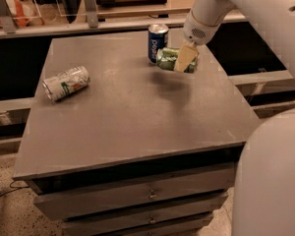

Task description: Move green can near pepsi can

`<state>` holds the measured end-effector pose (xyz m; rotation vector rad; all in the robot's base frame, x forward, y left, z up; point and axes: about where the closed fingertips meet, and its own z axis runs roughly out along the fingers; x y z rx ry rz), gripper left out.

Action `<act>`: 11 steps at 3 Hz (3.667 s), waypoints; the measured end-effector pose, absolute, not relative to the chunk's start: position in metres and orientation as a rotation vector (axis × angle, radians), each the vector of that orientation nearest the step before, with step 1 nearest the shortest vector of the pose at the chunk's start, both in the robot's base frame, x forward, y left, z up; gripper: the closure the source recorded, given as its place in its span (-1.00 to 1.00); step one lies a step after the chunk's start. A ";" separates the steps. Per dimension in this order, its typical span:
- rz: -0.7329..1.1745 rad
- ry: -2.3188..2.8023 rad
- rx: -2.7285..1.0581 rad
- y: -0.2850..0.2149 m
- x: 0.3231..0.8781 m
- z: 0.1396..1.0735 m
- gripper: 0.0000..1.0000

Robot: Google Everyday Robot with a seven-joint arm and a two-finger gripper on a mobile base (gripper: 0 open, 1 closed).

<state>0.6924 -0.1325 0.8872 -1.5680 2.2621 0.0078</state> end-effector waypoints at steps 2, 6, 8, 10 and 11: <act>0.056 2.269 -1.531 -0.138 0.698 0.866 0.65; 0.120 2.255 -1.540 -0.135 0.694 0.858 -1.00; 0.132 2.247 -1.528 -0.144 0.689 0.861 -1.00; 0.270 2.138 -1.472 -0.184 0.671 0.869 -1.00; 0.270 2.139 -1.471 -0.184 0.671 0.869 -1.00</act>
Offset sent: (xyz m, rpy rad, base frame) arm 0.0031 -0.0120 -0.0255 0.0871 0.0090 -0.0259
